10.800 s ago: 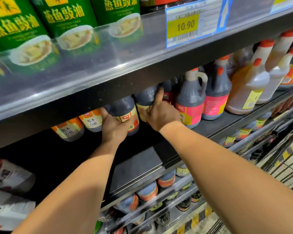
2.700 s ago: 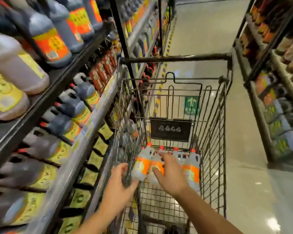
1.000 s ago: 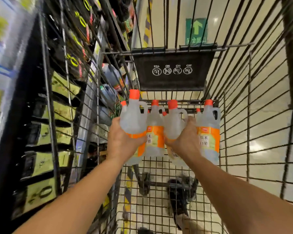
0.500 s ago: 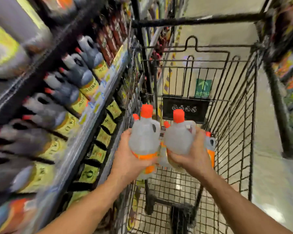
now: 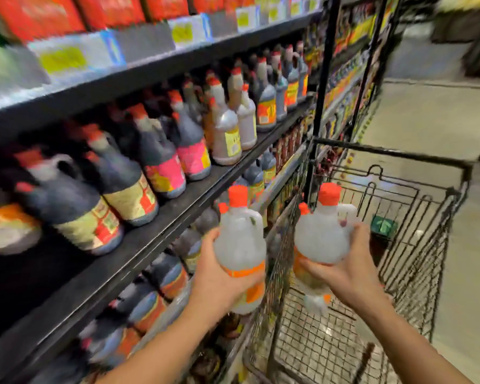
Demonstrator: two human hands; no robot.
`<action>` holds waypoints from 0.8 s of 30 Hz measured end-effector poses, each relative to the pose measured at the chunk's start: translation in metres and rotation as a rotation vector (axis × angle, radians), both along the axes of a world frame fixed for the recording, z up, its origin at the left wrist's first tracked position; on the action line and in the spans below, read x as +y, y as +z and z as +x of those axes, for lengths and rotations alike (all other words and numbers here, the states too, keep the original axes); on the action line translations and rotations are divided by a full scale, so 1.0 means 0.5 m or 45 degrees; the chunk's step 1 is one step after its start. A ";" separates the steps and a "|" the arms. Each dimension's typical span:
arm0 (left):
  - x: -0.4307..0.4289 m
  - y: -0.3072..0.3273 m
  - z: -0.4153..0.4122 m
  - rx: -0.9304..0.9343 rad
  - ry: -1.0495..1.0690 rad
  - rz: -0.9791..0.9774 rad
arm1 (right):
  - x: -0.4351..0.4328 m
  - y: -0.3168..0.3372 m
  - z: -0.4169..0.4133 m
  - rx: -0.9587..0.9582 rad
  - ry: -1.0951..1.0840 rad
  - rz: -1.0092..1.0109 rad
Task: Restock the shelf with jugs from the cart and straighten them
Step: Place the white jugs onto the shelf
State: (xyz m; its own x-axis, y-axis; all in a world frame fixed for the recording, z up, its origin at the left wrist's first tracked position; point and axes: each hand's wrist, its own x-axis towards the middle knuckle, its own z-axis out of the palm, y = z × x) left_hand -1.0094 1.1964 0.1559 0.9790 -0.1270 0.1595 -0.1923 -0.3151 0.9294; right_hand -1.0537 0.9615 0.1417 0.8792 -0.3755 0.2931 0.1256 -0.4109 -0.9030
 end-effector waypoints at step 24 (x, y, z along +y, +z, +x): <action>0.411 0.150 -0.100 -0.266 1.086 -0.135 | 0.497 0.225 0.102 -0.262 0.827 0.090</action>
